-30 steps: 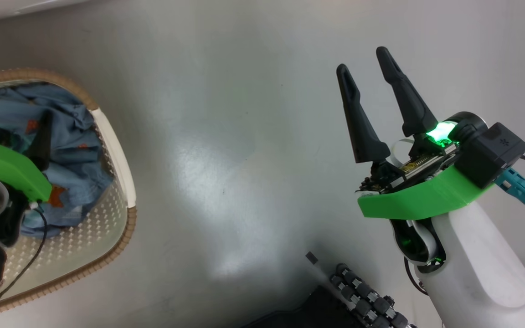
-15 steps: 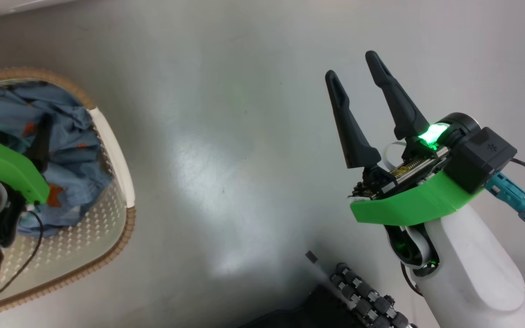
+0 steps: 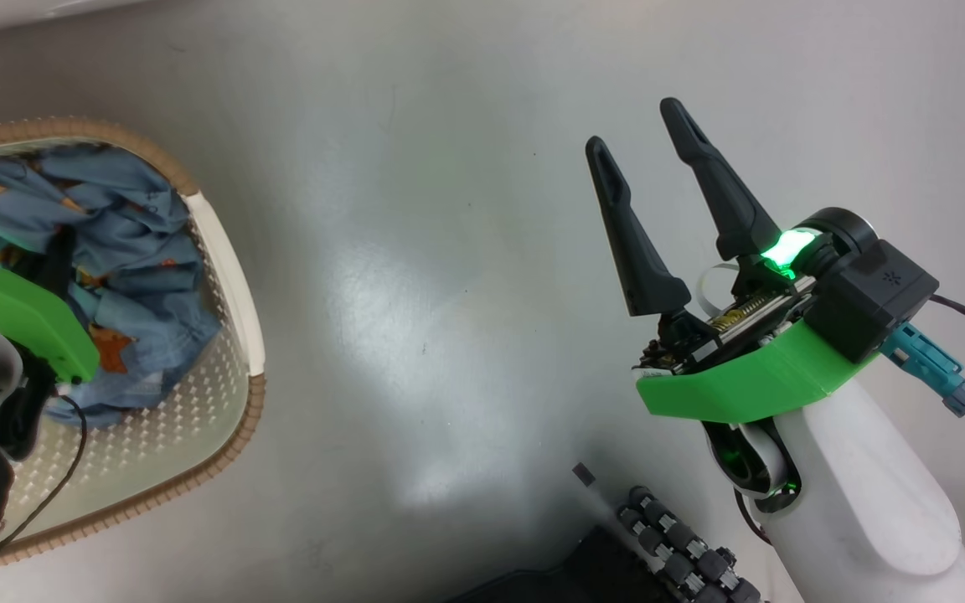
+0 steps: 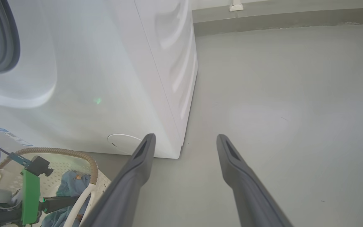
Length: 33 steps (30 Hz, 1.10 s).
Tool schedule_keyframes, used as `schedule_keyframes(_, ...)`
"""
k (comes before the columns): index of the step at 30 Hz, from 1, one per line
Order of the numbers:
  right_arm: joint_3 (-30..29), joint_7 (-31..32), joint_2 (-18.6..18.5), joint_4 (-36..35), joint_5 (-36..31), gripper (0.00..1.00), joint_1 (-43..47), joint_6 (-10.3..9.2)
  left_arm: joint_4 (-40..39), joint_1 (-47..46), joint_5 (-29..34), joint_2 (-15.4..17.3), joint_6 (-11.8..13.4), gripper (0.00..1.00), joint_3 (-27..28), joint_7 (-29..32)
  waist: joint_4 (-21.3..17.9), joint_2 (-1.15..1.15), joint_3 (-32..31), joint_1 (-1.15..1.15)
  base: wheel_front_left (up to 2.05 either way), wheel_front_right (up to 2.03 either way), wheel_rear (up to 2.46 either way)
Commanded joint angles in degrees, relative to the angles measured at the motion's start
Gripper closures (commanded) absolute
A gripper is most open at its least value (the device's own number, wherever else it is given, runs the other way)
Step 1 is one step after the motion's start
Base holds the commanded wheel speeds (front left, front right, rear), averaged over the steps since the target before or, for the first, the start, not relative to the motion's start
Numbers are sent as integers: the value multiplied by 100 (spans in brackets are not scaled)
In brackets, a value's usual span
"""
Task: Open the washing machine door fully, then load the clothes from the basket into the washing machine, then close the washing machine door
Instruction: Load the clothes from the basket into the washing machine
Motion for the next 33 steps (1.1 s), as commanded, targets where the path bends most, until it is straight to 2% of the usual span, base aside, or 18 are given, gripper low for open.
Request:
schedule_keyframes(1, 82, -46, -12, -134, -62, 0, 271, 42, -16, -7, -76, 151, 4, 100, 67, -77, 9, 0, -21, 0, 0, 0, 0)
schedule_keyframes(11, 24, -46, -19, -109, -72, 0, 250, 42, -122, -30, -330, 106, 4, 100, -18, -265, 123, 0, -133, 0, 0, 0, 0)
schedule_keyframes(21, -125, -46, -66, -83, -78, 0, 201, 42, -551, 161, -602, 86, 4, 100, 299, -474, 411, 0, -512, 0, 0, 0, 0)
schedule_keyframes(26, -179, -46, -105, -39, -56, 0, 188, 42, -947, 428, -294, 49, 4, 100, 1017, -479, 583, 0, -793, 0, 0, 0, 0)
schedule_keyframes(32, -227, -46, -186, 64, -4, 0, 217, 42, -1470, 1053, 361, -144, 4, 100, 2007, -480, 780, 0, -1231, 0, 0, 0, 0)
schedule_keyframes(33, -235, -46, -211, 93, 19, 0, 240, 42, -1640, 1291, 591, -222, 4, 100, 2332, -480, 830, 0, -1396, 0, 0, 0, 0)
